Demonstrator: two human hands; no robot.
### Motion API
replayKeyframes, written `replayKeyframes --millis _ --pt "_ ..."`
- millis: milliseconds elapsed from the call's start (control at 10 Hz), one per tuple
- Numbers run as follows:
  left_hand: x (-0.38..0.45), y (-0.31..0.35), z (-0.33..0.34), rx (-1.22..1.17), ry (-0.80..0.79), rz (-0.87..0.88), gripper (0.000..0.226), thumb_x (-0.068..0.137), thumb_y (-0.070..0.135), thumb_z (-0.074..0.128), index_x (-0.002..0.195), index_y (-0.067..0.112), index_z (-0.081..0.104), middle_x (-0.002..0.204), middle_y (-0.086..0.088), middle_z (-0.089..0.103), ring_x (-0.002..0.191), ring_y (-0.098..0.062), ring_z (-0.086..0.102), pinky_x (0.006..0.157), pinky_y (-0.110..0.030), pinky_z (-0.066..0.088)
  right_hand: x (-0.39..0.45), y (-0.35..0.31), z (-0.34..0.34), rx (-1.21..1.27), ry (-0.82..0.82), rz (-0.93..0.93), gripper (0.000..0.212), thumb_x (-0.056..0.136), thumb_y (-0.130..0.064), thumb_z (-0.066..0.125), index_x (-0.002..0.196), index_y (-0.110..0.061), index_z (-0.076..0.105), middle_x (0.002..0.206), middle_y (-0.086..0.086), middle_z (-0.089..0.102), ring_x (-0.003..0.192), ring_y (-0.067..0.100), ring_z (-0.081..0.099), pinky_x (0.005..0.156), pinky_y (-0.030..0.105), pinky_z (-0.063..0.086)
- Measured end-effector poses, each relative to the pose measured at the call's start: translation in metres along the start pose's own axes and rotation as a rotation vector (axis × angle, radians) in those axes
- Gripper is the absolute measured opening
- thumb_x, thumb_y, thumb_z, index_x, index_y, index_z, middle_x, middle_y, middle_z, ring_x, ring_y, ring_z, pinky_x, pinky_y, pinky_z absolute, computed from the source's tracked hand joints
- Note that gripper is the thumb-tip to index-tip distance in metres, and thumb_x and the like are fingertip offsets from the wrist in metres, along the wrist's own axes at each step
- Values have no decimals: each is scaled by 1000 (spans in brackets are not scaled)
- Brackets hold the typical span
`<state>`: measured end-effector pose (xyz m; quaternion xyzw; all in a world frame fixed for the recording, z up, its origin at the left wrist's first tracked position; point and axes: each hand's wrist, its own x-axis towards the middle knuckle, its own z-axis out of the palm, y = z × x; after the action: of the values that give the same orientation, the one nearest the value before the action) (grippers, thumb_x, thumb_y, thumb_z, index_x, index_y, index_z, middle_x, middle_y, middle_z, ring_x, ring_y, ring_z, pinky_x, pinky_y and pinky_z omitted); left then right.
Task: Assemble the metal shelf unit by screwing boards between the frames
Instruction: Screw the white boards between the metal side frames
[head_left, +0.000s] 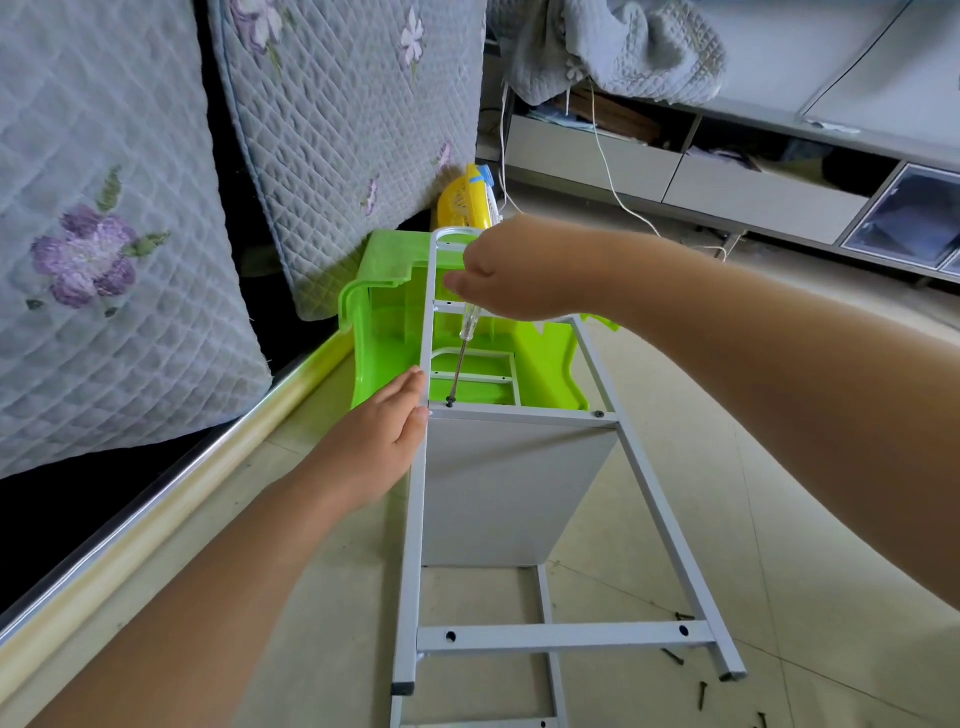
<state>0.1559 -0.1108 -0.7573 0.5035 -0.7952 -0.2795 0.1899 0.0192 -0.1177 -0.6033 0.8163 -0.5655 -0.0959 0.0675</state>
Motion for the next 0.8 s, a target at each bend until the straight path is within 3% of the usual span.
replayKeyframes --millis 100,200,300,400,500,600,700,800 --pt "0 0 -1 13 -5 2 48 101 20 26 148 15 16 156 6 11 142 -4 12 109 -15 13 -1 3 0 113 -13 -56 24 100 -22 29 95 -8 48 88 7 45 85 19 39 58 24 19" --pt "-1 1 -1 17 -7 1 48 101 21 26 148 16 16 156 6 10 142 -4 12 108 -15 13 -5 5 3 165 50 -136 26 97 -19 38 108 -5 57 101 11 60 87 18 47 66 24 27" --pt "-1 1 -1 20 -7 0 48 101 21 26 148 16 17 156 6 10 142 -4 12 108 -15 13 -6 5 4 43 74 -133 33 98 -30 39 91 -4 59 74 4 52 71 16 38 57 26 19" --pt "-1 1 -1 18 -11 -1 48 101 21 25 148 16 16 156 7 10 142 -4 11 109 -16 13 -3 -2 4 -36 64 -62 49 99 -40 30 59 -12 37 59 -1 32 54 12 28 48 30 20" --pt "-1 1 -2 27 -12 -1 48 101 21 25 148 17 16 156 8 10 142 -4 12 109 -16 15 -1 -3 4 20 18 -45 43 100 -37 26 67 -12 37 63 -2 33 65 20 35 58 29 26" --pt "-2 3 -4 55 -31 5 48 101 22 25 148 17 15 156 8 8 142 -4 11 109 -17 16 -5 2 3 176 -84 -53 17 98 -20 32 97 -9 45 87 5 50 89 25 45 71 29 32" --pt "-4 8 -9 125 -89 -3 49 102 23 23 149 16 11 157 7 3 142 -5 11 110 -19 16 -10 2 4 116 -69 -67 22 97 -11 36 115 -8 49 113 9 57 102 24 52 79 29 38" --pt "-5 13 -15 249 -137 -22 50 102 25 21 149 15 7 157 7 -2 143 -9 13 113 -24 20 -15 1 -1 -83 -61 -121 29 100 -26 34 109 -6 53 88 7 56 85 25 51 63 30 37"
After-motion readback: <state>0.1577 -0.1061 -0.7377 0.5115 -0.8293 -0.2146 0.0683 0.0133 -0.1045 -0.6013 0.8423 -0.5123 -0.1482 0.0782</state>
